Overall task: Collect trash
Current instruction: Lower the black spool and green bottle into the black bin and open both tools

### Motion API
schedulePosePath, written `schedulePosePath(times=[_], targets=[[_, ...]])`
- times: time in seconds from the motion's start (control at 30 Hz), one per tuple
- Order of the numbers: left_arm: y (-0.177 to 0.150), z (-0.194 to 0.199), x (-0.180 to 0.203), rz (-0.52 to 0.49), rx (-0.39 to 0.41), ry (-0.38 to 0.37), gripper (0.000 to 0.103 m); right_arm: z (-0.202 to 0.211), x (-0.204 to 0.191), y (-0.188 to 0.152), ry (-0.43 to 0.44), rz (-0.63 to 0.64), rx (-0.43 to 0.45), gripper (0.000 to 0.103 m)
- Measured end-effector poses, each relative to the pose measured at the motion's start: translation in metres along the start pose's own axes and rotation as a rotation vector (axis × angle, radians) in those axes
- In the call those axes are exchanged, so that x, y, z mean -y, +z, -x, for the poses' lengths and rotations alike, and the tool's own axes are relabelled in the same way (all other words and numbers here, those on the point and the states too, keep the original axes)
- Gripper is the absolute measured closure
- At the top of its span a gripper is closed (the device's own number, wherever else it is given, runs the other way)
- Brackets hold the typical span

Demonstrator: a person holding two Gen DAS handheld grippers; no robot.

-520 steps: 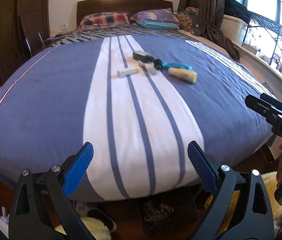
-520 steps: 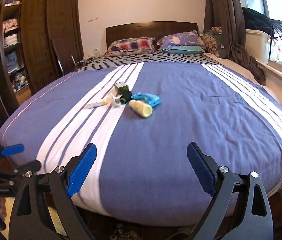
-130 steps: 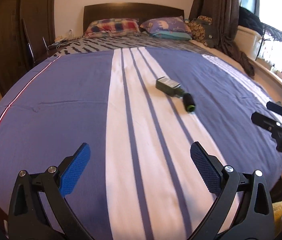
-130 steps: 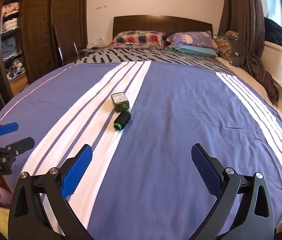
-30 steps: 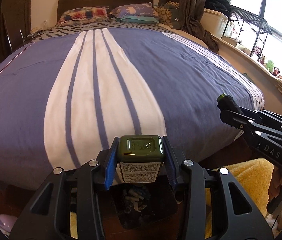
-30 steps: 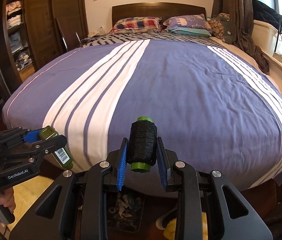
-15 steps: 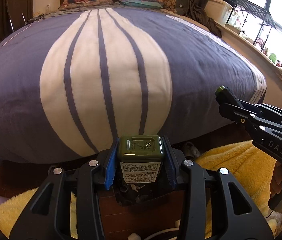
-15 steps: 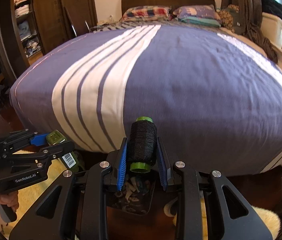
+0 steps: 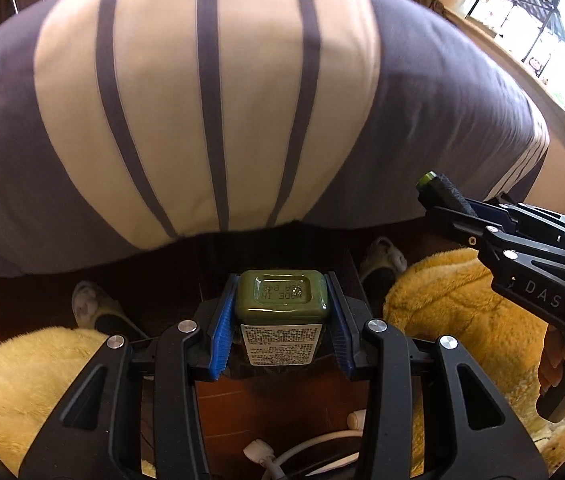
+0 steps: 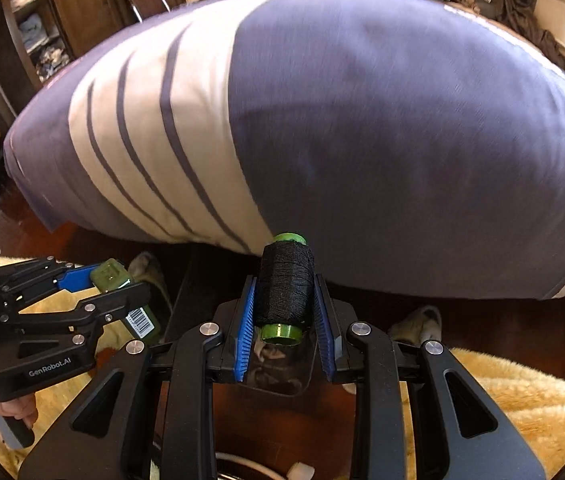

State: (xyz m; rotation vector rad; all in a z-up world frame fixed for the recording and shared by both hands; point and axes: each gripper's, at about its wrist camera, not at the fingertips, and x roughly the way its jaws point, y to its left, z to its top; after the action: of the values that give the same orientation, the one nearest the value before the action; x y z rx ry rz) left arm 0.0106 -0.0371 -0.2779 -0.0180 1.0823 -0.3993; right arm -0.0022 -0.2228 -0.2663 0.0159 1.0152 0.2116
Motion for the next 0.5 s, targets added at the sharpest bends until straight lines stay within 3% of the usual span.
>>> schedulePosePath(times=[0.5], targets=[[-0.015, -0.063, -0.014, 0.029, -0.175, -0.047, 0.063, -0.059, -0.007, 0.001, 0.049, -0.008, -0.176, 0.074]])
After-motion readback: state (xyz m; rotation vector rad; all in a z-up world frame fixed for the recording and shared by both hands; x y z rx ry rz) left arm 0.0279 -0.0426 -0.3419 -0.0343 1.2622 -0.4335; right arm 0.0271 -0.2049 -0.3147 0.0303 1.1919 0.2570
